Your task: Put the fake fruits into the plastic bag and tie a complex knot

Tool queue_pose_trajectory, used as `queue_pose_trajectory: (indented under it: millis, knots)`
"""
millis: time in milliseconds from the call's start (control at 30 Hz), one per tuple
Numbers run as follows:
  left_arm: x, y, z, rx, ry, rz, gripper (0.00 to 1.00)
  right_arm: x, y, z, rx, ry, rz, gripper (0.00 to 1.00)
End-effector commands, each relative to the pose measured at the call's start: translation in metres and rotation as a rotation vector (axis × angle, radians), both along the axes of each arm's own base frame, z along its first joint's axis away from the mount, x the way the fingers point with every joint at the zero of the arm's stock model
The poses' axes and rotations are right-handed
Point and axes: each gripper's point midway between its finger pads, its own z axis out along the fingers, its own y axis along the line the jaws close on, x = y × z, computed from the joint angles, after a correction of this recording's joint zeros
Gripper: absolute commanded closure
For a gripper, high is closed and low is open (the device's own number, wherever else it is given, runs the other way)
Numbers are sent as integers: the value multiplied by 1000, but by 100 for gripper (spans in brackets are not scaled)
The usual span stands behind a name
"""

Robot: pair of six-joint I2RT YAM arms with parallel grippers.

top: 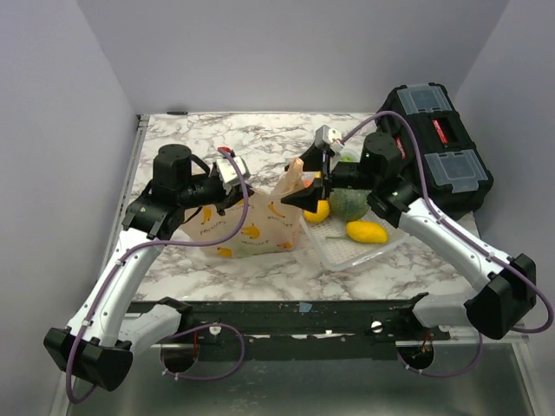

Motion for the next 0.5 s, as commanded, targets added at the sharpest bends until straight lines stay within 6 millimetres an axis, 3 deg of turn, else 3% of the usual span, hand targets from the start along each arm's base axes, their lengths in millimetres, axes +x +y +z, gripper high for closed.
queue_pose_trajectory:
  millis: [0,200,467]
  knots:
    - [-6,-4,2,-44,23,-26,100,5,16,13,108,88,15,24]
    - [-4,8,-28,-9,29,55,100,38,22,-8,145,226,-133,97]
    - [-20,11,-105,84,107,58,100,55,27,-61,114,406,-236,99]
